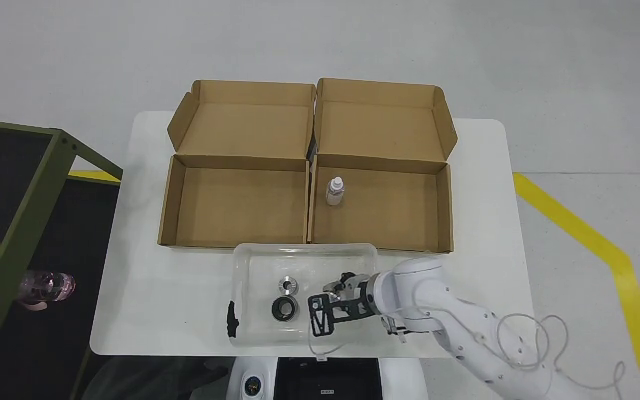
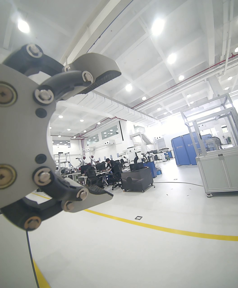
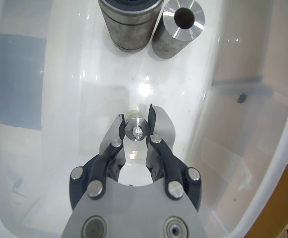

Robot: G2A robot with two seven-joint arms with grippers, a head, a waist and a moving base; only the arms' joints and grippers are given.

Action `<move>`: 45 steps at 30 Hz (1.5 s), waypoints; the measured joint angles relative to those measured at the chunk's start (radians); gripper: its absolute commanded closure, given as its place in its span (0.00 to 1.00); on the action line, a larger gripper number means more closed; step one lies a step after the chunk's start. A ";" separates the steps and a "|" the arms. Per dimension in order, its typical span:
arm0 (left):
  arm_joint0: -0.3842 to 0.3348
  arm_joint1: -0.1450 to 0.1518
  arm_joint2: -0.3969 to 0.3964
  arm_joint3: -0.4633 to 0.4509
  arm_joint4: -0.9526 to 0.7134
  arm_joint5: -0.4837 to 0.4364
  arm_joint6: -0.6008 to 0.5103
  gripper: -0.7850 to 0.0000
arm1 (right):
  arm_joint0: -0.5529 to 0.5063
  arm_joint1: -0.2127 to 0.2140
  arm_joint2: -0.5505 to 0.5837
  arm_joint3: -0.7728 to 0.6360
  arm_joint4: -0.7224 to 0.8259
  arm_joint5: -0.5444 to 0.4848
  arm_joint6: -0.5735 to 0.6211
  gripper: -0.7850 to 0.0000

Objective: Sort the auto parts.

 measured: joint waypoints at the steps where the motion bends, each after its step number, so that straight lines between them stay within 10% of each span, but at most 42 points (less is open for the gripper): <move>1: 0.000 0.000 0.000 0.000 0.000 0.000 0.000 0.00 | 0.002 0.000 0.002 -0.005 0.003 0.001 -0.005 1.00; 28: 0.000 0.000 0.000 0.000 0.000 0.000 0.000 0.00 | -0.167 0.041 0.297 -0.214 -0.149 0.260 -0.690 1.00; 45: 0.000 0.000 0.000 0.000 0.000 0.000 0.000 0.00 | -0.233 0.046 0.438 -0.163 -0.079 0.366 -0.807 1.00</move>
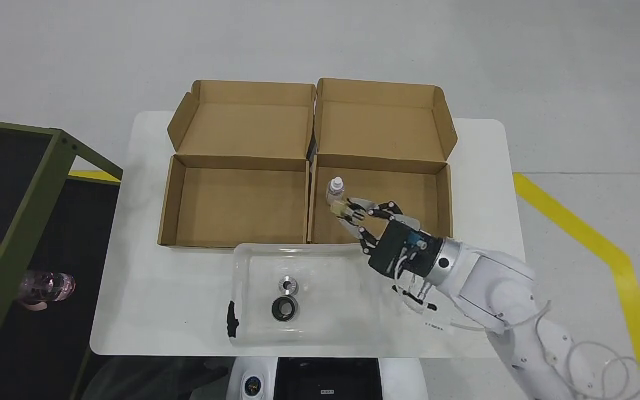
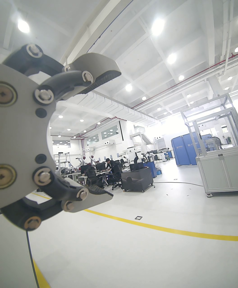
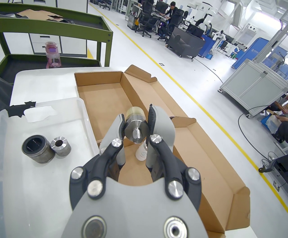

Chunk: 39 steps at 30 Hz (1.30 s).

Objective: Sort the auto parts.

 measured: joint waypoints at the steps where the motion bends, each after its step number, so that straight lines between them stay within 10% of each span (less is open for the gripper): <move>1: 0.000 0.000 0.000 0.000 0.000 0.000 0.000 0.00 | 0.003 0.000 0.003 0.005 0.005 -0.002 0.001 1.00; 39: 0.000 0.000 0.000 0.000 0.000 0.000 0.000 0.00 | 0.194 -0.008 -0.040 0.158 0.126 -0.194 0.378 1.00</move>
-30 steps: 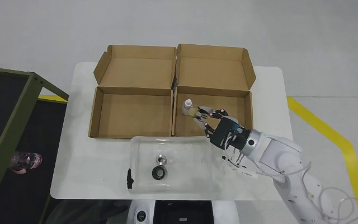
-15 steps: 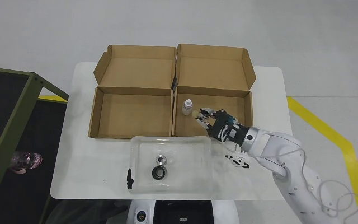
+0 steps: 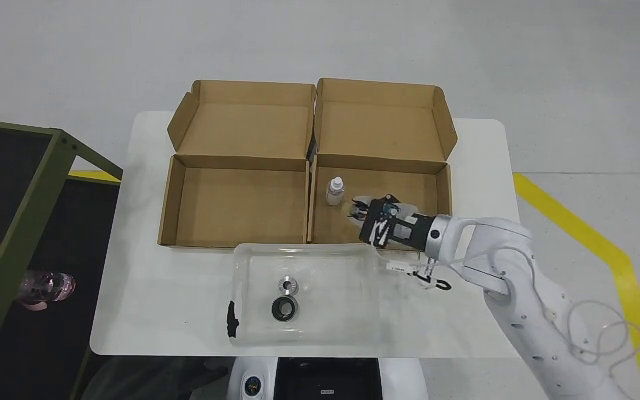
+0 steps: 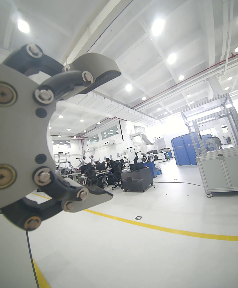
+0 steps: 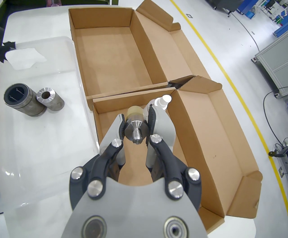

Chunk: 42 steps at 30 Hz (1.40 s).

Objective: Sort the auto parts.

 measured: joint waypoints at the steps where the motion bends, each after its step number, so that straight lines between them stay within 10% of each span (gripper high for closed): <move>1: 0.000 0.000 0.000 0.000 0.000 0.000 0.000 0.00 | 0.014 -0.001 -0.004 0.009 0.008 -0.006 0.017 1.00; 34: 0.000 0.000 0.000 0.000 0.000 0.000 0.000 0.00 | 0.397 -0.083 -0.313 0.444 0.111 0.015 0.337 1.00; 42: 0.000 0.000 0.000 0.000 0.000 0.000 0.000 0.00 | 0.442 -0.107 -0.368 0.507 0.108 0.034 0.341 0.69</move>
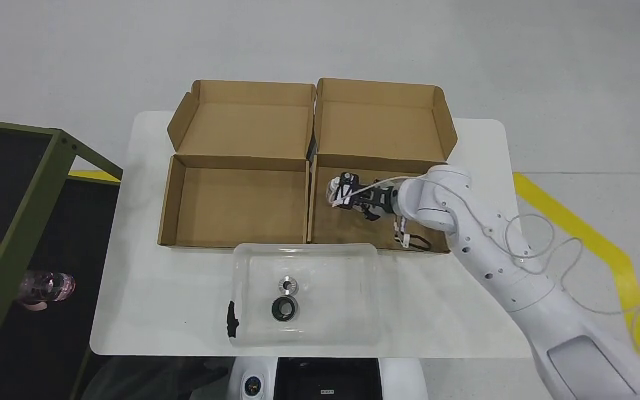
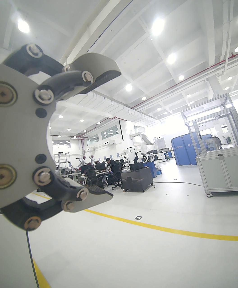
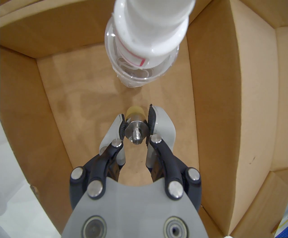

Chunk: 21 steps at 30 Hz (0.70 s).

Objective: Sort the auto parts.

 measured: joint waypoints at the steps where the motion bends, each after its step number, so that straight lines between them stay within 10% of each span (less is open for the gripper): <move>1: 0.000 0.000 0.000 0.000 0.000 0.000 0.000 0.00 | 0.003 -0.002 -0.004 0.004 0.000 0.001 -0.002 0.66; 21: 0.000 0.000 0.000 0.000 0.000 0.000 0.000 0.00 | -0.099 0.039 0.131 -0.183 -0.024 -0.007 -0.030 0.62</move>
